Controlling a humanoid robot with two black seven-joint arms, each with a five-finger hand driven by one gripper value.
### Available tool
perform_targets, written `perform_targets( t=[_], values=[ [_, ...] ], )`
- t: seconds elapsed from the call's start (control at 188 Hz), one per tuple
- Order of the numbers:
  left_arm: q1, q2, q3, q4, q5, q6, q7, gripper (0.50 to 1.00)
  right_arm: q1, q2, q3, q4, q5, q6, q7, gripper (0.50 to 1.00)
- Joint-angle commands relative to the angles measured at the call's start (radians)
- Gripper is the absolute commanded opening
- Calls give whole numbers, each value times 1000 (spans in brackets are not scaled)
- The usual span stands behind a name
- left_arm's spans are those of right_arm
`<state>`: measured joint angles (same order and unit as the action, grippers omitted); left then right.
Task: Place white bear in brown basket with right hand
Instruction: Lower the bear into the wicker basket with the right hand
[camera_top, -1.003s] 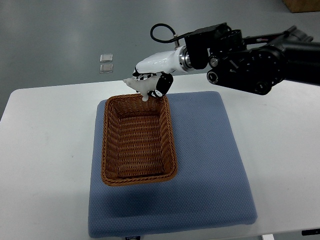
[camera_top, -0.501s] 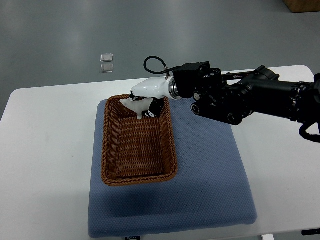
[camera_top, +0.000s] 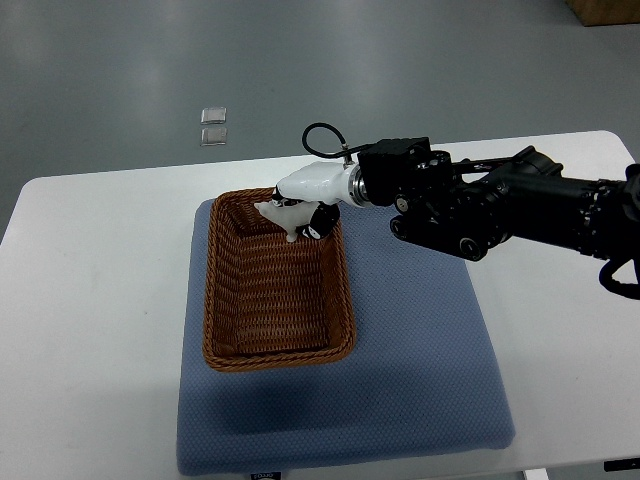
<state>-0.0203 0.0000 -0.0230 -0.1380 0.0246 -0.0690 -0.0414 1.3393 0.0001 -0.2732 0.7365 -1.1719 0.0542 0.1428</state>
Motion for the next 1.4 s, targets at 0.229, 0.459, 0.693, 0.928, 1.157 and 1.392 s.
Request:
perform_targets(
  t=[0.229,0.459,0.693,0.928,1.157,1.392],
  values=[
    [-1,0,0,0,0,0,0,1000,-20,0,9,12,1,-14,9,500],
    [0,0,0,0,0,0,0,1000,-55,0,22,24,1,-24,23,500],
    [-1,0,0,0,0,0,0,1000,-65,0,22,26,1,-28,26,500],
    [-1,0,0,0,0,0,0,1000,-81,0,22,27,0,-31,37,500],
    [0,0,0,0,0,0,0,1000,-91,0,22,26,0,-33,35,572],
    [0,0,2,0,0,0,0,1000,-91,0,22,26,3,-33,38,782]
  ],
)
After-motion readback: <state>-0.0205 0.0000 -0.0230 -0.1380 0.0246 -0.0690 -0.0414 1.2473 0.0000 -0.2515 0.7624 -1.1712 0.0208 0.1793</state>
